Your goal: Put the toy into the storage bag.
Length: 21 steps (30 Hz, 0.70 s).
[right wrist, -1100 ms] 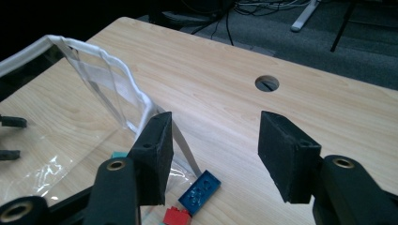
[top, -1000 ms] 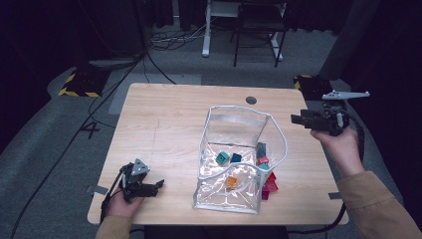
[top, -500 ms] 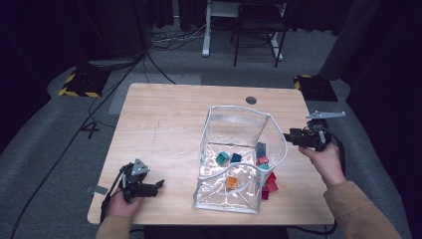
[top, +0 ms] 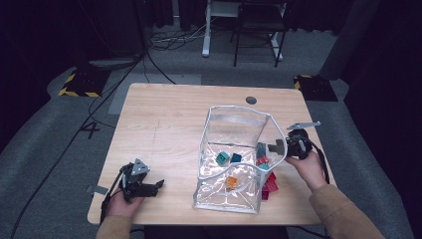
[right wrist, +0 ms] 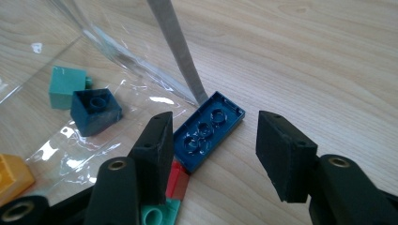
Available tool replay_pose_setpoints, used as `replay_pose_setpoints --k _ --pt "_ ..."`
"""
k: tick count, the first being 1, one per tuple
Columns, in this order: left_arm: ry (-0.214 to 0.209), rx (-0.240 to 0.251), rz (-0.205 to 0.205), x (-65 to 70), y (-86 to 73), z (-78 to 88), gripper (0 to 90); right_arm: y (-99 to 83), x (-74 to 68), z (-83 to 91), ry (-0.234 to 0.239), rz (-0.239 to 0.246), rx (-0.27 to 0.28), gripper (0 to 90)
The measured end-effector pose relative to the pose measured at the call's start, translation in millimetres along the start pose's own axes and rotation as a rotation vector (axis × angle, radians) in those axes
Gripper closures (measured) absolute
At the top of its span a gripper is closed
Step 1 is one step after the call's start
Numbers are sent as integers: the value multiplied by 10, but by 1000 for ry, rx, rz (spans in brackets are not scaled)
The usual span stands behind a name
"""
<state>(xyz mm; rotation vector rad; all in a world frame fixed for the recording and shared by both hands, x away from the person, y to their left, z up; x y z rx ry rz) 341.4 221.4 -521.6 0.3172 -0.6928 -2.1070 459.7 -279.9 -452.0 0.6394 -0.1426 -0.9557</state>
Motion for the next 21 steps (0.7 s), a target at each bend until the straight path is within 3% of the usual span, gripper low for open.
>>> replay_pose_setpoints --k 12,21 --pt "2 1 5 -1 0 -1 154 -3 -21 -383 15 -8 -54 476" --pt "2 1 5 -1 0 -1 154 -87 100 -439 -45 -24 -107 491"
Point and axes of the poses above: each handheld gripper's, and its own axes: z roughly backward along the jaws, y roughly out of its top, x roughly to its right, the point moved 2 cm from there along -z, roughly forward along the jaws, and after that the axes turned 8 degrees about -x, right-handed, at the moved point
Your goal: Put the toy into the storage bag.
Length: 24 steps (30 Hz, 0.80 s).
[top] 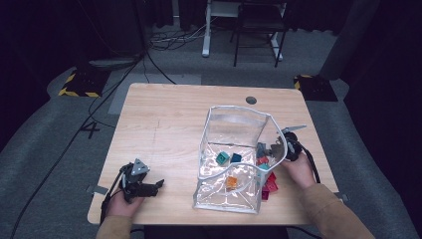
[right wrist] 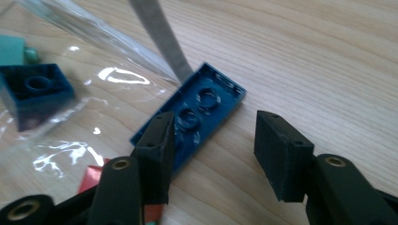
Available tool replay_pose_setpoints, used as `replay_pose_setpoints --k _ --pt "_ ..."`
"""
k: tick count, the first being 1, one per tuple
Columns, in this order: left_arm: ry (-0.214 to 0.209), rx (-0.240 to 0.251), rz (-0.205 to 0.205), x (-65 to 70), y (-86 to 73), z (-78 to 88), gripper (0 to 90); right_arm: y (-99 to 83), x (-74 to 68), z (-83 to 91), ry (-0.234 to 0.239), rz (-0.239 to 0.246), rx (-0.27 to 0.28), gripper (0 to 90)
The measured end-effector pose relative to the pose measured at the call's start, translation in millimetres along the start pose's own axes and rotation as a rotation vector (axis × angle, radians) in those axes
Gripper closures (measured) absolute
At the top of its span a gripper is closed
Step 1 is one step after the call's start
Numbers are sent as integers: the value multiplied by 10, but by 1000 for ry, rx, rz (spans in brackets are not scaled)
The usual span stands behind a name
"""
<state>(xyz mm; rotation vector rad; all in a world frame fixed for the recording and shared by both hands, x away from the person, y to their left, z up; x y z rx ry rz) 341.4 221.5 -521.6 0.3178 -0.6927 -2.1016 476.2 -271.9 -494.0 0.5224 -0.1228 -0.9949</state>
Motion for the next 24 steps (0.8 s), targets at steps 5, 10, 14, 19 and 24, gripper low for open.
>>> replay_pose_setpoints --k 5,10,14,19,24 --pt "0 0 1 0 0 0 154 -30 68 8 -6 -26 9 495" --pt "0 0 0 0 0 0 154 2 11 26 6 1 33 489" --pt "0 0 0 0 0 0 154 18 -31 8 13 -2 44 486" --pt "1 -1 0 0 0 1 154 40 -59 -30 17 -8 36 475" --pt "0 0 0 0 0 0 154 11 -11 -34 -34 7 14 482"
Point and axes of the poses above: each handheld gripper's, and its own axes: z roughly backward along the jaws, y roughly out of its top, x roughly to its right, the point moved 2 cm from there along -z, roughly forward along the jaws, and after that the axes turned 8 degrees about -x, right-handed, at the moved point
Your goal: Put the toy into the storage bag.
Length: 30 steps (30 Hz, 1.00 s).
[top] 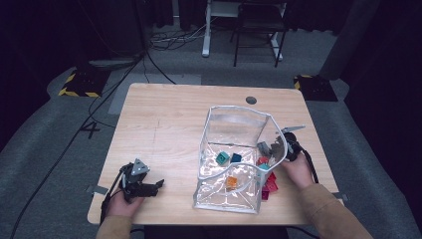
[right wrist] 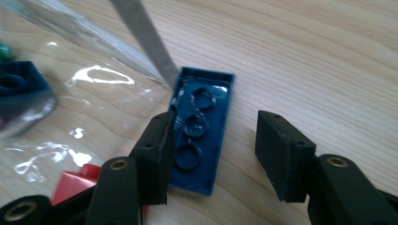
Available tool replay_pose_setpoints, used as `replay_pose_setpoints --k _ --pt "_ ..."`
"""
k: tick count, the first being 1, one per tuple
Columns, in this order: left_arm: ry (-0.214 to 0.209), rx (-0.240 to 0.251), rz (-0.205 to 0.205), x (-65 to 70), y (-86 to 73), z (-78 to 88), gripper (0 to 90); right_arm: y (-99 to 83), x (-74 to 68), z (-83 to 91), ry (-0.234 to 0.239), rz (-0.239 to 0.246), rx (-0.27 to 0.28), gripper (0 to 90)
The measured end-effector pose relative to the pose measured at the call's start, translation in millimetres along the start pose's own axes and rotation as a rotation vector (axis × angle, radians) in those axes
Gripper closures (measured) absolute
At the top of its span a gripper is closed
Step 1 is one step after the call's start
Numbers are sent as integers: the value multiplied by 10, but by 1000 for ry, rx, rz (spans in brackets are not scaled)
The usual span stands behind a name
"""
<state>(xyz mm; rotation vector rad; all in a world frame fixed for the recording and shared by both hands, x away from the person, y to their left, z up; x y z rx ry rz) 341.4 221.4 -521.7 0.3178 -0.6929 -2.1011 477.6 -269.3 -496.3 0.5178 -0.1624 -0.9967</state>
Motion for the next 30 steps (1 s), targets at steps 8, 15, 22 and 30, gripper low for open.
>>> replay_pose_setpoints --k 8,15,22,30 --pt "1 0 0 -2 1 0 154 -75 174 158 -6 -21 32 481" --pt "2 2 3 -1 1 -2 154 -31 55 34 -56 29 -12 489" --pt "3 0 4 -2 1 -1 154 -12 63 82 -79 40 -13 590" --pt "2 2 4 -1 1 -2 154 68 42 461 -33 30 71 589"
Point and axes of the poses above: each handheld gripper's, and its own axes: z roughly backward along the jaws, y roughly out of its top, x roughly to its right, the point moved 2 cm from there along -z, roughly forward along the jaws, and after that the axes turned 8 degrees about -x, right-handed, at the moved point
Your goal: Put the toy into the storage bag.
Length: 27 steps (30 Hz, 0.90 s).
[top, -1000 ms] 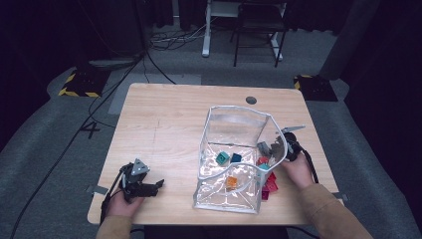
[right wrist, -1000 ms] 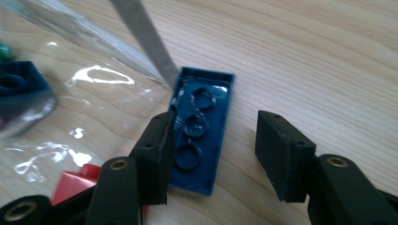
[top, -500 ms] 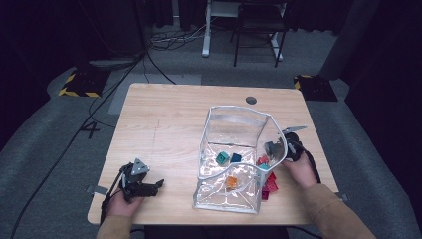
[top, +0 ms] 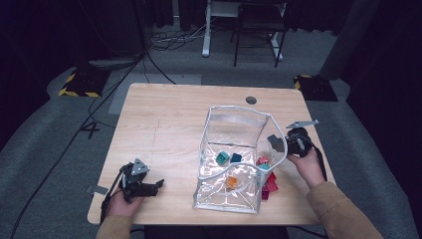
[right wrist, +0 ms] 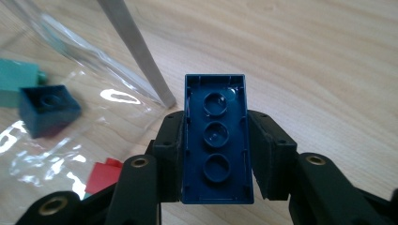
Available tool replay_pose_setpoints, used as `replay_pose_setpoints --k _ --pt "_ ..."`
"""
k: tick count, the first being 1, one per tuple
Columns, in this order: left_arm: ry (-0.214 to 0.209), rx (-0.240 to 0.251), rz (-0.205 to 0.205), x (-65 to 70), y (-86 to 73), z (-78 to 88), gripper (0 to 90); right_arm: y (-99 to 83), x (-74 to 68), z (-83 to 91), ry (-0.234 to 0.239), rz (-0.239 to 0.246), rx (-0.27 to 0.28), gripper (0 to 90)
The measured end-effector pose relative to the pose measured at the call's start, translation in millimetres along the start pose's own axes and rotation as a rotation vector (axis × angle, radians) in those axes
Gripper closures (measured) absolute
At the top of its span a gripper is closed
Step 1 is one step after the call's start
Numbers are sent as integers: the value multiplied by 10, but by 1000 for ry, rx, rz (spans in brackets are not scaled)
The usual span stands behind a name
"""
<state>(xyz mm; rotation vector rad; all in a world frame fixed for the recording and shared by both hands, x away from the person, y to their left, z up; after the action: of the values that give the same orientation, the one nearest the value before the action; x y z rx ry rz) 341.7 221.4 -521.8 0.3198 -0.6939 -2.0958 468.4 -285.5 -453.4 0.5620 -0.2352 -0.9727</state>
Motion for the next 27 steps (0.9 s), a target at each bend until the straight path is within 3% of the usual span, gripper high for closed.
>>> replay_pose_setpoints --k 27 --pt "0 0 0 0 0 0 154 299 -94 1167 88 30 251 589"
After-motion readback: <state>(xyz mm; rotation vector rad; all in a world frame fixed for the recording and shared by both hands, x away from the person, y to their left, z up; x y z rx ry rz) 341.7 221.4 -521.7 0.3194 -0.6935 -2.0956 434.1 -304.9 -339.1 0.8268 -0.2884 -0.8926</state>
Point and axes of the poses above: each handheld gripper's, and its own axes: z roughly backward along the jaws, y roughly out of its top, x roughly to its right, the point moved 2 cm from there along -z, roughly forward along the jaws, and after that the axes turned 8 degrees about -x, right-handed, at the moved point
